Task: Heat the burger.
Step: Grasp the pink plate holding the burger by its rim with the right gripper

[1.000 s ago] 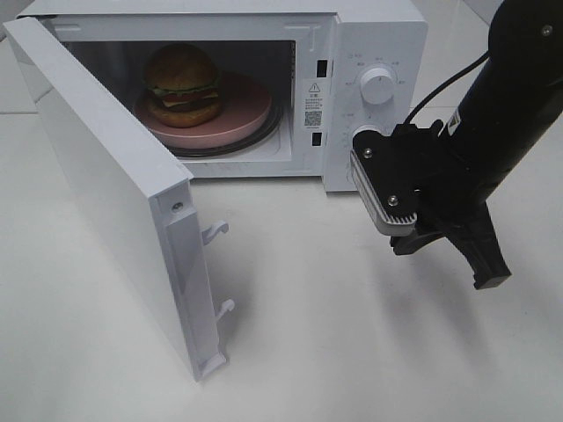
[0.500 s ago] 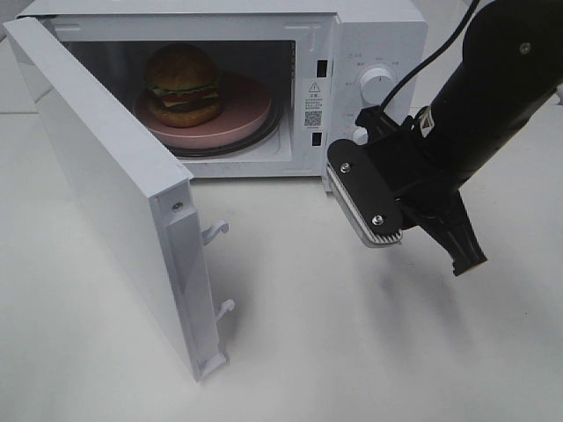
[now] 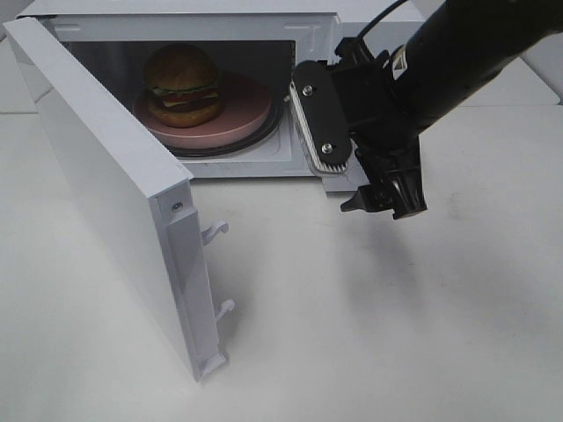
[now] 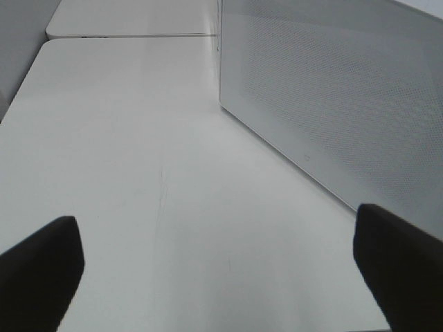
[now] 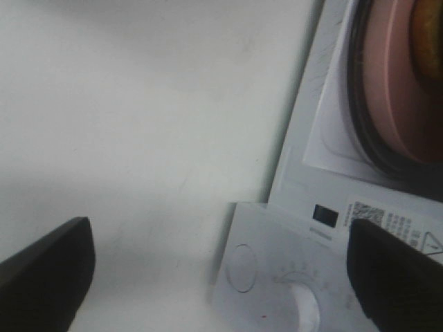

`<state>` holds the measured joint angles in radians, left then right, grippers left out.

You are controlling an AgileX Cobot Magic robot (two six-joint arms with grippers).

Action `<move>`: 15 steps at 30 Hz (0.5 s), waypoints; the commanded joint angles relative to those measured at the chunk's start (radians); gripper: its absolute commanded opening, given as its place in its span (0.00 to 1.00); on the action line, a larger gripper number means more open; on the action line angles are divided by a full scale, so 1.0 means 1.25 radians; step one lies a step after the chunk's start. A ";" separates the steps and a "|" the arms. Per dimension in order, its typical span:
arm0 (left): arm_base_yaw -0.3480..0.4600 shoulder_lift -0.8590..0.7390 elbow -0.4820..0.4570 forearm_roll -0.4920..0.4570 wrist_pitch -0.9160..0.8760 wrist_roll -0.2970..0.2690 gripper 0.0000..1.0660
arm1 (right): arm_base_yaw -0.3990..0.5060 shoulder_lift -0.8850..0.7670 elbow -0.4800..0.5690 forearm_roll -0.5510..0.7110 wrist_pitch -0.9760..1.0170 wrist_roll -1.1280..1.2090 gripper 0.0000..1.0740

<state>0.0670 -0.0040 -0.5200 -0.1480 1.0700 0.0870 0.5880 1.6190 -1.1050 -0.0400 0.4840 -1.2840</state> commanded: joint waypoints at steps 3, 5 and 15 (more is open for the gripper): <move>0.002 -0.006 0.002 -0.002 -0.002 -0.006 0.92 | 0.030 0.039 -0.047 -0.038 -0.006 0.030 0.91; 0.002 -0.006 0.002 -0.002 -0.002 -0.006 0.92 | 0.036 0.058 -0.068 -0.055 -0.013 0.054 0.90; 0.002 -0.006 0.002 -0.002 -0.002 -0.006 0.92 | 0.045 0.134 -0.158 -0.088 -0.037 0.106 0.89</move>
<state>0.0670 -0.0040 -0.5200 -0.1480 1.0700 0.0870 0.6410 1.7820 -1.2930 -0.1480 0.4410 -1.1670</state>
